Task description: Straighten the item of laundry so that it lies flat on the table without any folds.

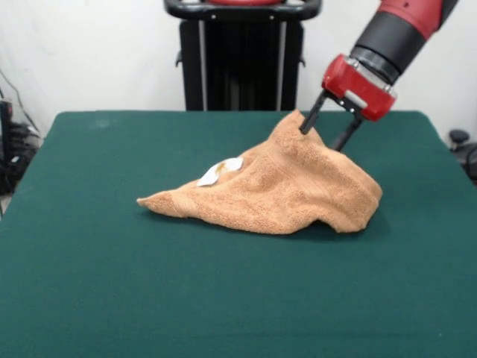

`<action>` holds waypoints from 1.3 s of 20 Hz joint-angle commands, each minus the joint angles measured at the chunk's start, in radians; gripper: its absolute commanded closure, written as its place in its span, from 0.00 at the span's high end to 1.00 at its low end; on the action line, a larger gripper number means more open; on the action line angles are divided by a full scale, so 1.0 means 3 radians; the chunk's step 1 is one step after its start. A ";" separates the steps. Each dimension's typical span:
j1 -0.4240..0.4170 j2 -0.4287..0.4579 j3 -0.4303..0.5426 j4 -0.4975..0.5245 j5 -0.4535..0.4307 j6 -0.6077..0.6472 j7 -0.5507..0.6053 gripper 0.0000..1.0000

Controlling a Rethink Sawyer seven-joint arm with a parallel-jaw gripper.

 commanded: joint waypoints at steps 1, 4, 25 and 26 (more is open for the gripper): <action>-0.0095 0.0044 0.0639 0.0171 -0.0088 -0.0368 0.0709 1.00; -0.0044 0.0082 0.0568 0.0186 -0.0063 -0.0460 0.0705 0.00; -0.0221 -0.0468 0.0655 0.0460 -0.0184 -0.0253 0.0567 0.00; -0.0243 -0.0542 0.0638 0.0477 -0.0219 -0.0191 0.0518 0.00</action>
